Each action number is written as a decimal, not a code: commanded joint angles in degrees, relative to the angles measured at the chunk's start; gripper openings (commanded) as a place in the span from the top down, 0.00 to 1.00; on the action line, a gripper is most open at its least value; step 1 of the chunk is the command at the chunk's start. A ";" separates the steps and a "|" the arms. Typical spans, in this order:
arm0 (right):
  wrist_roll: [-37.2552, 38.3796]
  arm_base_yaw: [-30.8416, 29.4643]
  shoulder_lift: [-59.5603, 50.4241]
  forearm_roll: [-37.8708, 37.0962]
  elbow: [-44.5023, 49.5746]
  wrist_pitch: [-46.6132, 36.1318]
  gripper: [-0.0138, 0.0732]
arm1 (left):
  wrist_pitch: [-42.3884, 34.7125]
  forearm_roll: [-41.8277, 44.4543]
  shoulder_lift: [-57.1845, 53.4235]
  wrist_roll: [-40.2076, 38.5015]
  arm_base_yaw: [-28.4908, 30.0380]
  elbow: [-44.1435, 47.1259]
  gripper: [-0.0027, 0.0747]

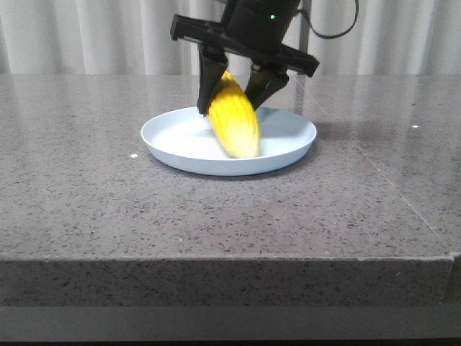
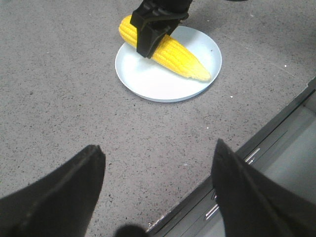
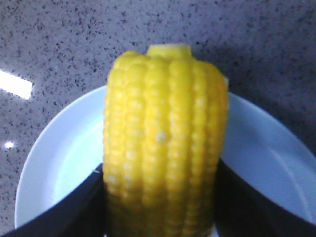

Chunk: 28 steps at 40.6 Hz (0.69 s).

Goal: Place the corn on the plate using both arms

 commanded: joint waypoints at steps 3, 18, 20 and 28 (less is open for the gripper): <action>-1.23 -0.05 -3.86 0.90 -2.06 -2.17 0.08 | -4.35 -0.12 0.15 -0.50 -0.30 -1.39 0.37; -9.57 -0.05 -16.43 -4.87 -1.55 -1.39 0.10 | -4.35 -0.12 0.15 -0.50 -0.30 -1.39 0.37; -11.29 -0.05 -19.13 -5.49 -0.83 -0.83 0.10 | -4.35 -0.12 0.15 -0.50 -0.30 -1.39 0.37; -13.64 -0.05 -31.44 -9.05 8.70 -1.79 0.10 | -4.35 -0.12 0.15 -0.50 -0.30 -1.39 0.37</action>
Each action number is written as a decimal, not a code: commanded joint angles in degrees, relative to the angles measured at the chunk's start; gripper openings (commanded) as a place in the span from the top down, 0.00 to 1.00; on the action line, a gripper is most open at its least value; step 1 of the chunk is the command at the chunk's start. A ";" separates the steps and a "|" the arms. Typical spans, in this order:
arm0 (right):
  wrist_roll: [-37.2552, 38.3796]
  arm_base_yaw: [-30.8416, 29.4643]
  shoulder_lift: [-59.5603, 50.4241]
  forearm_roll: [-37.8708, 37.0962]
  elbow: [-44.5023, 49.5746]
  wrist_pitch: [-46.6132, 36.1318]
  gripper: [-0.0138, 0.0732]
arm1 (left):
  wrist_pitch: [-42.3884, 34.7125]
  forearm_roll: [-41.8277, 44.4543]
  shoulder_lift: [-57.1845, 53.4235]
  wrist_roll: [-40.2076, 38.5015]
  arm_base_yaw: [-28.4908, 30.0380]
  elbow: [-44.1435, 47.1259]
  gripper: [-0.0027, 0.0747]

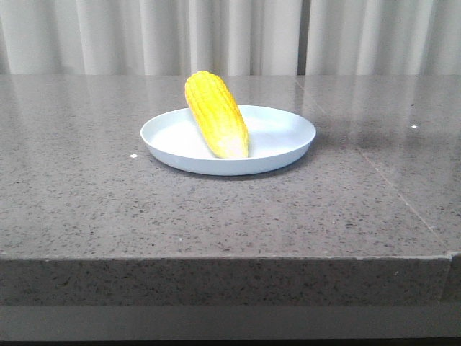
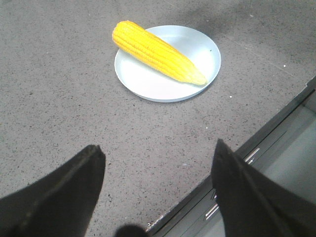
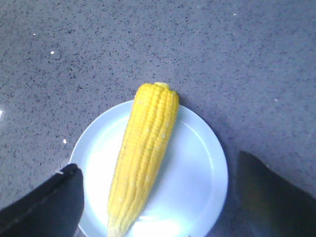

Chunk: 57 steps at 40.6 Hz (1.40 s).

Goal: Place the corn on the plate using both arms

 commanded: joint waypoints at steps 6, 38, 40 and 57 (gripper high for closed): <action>-1.79 -0.05 -17.35 -5.89 12.80 -3.95 0.10 | -4.35 -0.12 0.15 -0.50 -0.30 -1.39 0.37; -1.79 -0.05 -61.29 -6.63 45.55 -4.14 0.10 | -4.92 -0.12 0.15 -0.50 -0.30 -1.39 0.37; -1.79 -0.05 -62.15 -6.63 45.94 -4.08 0.10 | -4.92 -0.12 0.15 -0.50 -0.30 -1.39 0.37; -1.79 -0.05 -62.76 -6.63 45.99 -2.79 0.30 | -4.54 -0.12 0.15 -0.50 -0.30 -0.06 0.71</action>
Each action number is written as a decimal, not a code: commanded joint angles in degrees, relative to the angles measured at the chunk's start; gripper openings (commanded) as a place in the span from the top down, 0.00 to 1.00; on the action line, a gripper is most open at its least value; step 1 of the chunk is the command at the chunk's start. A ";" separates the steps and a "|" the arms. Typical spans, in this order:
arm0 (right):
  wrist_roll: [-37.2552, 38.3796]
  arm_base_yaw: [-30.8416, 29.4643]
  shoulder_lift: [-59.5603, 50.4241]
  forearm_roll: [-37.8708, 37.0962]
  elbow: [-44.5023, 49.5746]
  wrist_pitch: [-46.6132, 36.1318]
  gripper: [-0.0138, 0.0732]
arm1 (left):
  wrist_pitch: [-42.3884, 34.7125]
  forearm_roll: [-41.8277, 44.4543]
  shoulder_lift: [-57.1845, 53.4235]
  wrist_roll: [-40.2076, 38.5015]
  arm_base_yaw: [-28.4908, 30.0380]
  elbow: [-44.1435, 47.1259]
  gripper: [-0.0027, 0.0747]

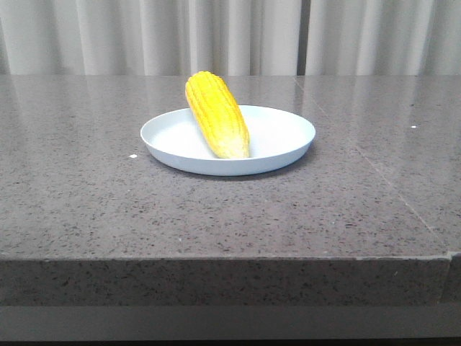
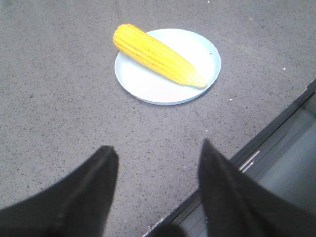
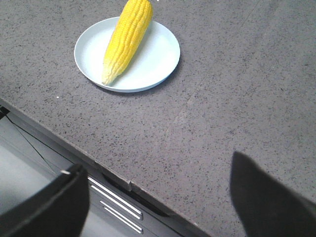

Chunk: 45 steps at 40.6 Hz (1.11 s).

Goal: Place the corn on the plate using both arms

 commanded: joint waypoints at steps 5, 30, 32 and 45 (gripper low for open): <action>-0.66 -0.05 0.34 -0.84 -1.34 -2.92 0.58 | -3.91 -0.12 0.15 -0.50 -0.30 -0.12 0.89; -0.66 -0.05 0.34 -0.59 -1.34 -2.46 0.92 | -4.04 -0.12 0.15 -0.50 -0.30 -0.12 0.99; -0.66 -0.05 0.34 -0.59 -1.34 -2.46 0.92 | -4.04 -0.12 0.15 -0.50 -0.30 -0.12 0.99; -0.66 -0.05 0.34 -0.59 -1.34 -2.39 0.92 | -3.99 -0.12 -0.97 -0.50 -0.30 0.43 0.99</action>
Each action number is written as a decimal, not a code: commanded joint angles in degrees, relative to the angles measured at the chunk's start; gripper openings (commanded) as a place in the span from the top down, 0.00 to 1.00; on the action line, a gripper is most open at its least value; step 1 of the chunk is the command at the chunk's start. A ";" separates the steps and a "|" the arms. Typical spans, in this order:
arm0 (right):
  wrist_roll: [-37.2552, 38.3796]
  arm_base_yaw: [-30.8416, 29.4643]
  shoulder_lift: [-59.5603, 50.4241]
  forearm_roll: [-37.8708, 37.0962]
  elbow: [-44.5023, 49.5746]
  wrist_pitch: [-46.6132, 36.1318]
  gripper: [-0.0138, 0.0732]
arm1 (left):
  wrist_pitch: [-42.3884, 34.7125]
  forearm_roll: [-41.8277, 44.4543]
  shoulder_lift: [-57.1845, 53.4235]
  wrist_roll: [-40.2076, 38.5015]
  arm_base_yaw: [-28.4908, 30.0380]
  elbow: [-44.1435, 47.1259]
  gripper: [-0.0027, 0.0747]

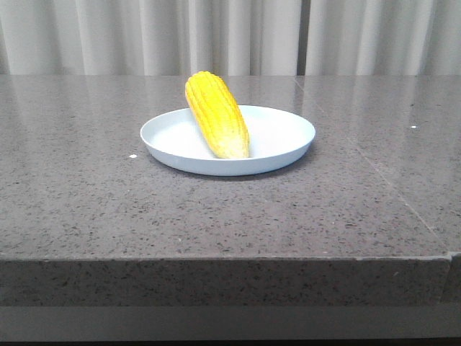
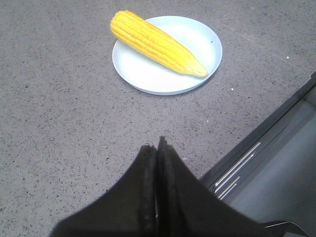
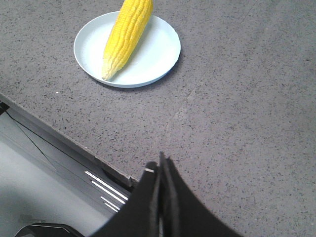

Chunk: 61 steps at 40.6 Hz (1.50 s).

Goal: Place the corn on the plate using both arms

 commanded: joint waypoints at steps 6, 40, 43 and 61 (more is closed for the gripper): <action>-0.66 -0.05 0.34 -0.59 -1.34 -3.38 0.92 | -4.28 1.02 -3.67 -0.50 3.26 0.17 0.99; -0.66 -0.05 0.27 -0.54 -1.34 -3.26 0.92 | -55.95 -8.54 -35.79 -0.50 34.47 51.11 0.99; -0.66 -0.05 0.27 -0.54 -1.34 -3.26 0.92 | -54.96 -8.42 -35.90 -0.50 35.49 51.05 0.99; -0.66 -0.05 0.27 -0.54 -1.34 -3.26 0.92 | -53.79 -6.68 -35.90 -0.50 38.55 51.05 0.99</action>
